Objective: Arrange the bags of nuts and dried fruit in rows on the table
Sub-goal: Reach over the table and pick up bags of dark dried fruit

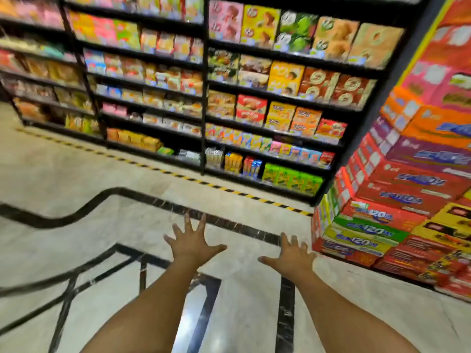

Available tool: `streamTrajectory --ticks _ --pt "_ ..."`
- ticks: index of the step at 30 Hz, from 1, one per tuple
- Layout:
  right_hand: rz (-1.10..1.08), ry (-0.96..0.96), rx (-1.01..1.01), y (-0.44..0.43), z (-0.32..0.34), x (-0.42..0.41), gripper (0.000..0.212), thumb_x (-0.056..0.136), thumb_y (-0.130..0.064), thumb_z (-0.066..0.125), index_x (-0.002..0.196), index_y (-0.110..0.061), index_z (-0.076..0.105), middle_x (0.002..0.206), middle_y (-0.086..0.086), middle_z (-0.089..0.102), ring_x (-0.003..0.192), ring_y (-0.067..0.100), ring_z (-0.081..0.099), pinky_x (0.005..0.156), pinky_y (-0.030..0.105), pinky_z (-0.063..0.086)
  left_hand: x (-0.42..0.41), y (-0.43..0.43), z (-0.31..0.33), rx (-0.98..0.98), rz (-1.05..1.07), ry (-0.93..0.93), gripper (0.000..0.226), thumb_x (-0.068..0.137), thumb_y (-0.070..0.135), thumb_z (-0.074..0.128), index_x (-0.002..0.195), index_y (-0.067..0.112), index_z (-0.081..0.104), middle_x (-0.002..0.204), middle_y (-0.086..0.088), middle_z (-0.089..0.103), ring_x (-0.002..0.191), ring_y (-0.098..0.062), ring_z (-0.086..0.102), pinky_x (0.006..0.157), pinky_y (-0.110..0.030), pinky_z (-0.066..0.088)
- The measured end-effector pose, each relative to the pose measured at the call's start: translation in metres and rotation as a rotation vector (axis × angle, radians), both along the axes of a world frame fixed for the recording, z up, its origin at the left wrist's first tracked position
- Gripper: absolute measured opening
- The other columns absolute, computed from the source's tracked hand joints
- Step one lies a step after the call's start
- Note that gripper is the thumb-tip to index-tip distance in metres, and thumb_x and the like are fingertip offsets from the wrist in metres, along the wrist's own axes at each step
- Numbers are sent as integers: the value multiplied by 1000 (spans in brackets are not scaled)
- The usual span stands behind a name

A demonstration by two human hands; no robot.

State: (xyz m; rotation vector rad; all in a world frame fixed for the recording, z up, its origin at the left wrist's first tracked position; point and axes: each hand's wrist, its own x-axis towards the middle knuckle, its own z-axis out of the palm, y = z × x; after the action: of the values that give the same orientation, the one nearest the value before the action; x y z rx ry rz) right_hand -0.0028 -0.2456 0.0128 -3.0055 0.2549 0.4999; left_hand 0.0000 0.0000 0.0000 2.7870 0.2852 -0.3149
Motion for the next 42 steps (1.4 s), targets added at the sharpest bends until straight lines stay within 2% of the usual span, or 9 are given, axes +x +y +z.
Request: streamTrajectory --ticks 6,10,15,18,22,29,35,39,42 --pt "264 120 -2 147 -48 19 106 72 -82 47 152 -26 4 161 7 6 145 38 8 110 62 16 -29 131 -51 41 206 89 112 66 88 45 152 39 -6 162 -9 -10 145 -47 3 110 -68 14" --pt "444 257 -16 236 -76 8 105 73 -82 46 152 -27 4 161 7 5 145 38 8 110 62 16 -85 205 -77 19 425 165 111 66 89 44 152 40 -6 163 -8 -8 145 -45 5 109 -68 13" --pt "756 267 -44 350 -96 -21 107 71 -83 46 152 -24 7 160 9 10 144 39 13 110 60 20 -172 281 -100 -40 759 218 111 66 87 46 152 38 -4 163 -8 -8 146 -44 2 111 -66 10" --pt "955 278 -57 416 -107 -44 105 74 -81 46 152 -22 8 159 10 12 144 37 15 112 55 21 -228 311 -107 -76 941 244 111 67 86 47 153 37 -3 163 -7 -10 146 -43 1 112 -66 11" --pt "1217 335 -102 503 -126 -83 104 74 -82 43 152 -23 8 159 11 13 144 39 15 111 59 23 -298 341 -122 -112 1195 297 110 67 89 41 153 36 -5 162 -9 -11 146 -44 0 111 -66 11" --pt "1570 361 -138 620 -133 -130 102 73 -81 47 150 -22 15 151 14 30 138 37 26 107 57 24 -353 377 -126 -174 1576 354 118 59 94 40 152 38 -8 162 -7 -13 146 -44 -4 112 -66 4" --pt "1827 333 -177 703 -123 -166 103 71 -83 46 149 -22 17 149 13 31 136 37 26 105 55 28 -375 397 -108 -18 1817 237 105 71 88 37 154 33 3 161 -8 -19 146 -42 -11 115 -62 -1" --pt "1988 305 -83 733 -114 -209 99 74 -81 46 148 -21 19 149 13 30 136 36 26 105 53 27 -403 397 -91 178 1911 142 100 74 83 34 154 30 7 161 -12 -17 146 -42 -13 114 -62 -3" --pt "2111 282 -26 746 -108 -245 97 75 -79 46 148 -21 21 149 14 31 136 35 27 106 52 25 -434 394 -81 230 2021 150 101 77 82 39 155 28 4 160 -14 -16 145 -43 -14 114 -64 -2"
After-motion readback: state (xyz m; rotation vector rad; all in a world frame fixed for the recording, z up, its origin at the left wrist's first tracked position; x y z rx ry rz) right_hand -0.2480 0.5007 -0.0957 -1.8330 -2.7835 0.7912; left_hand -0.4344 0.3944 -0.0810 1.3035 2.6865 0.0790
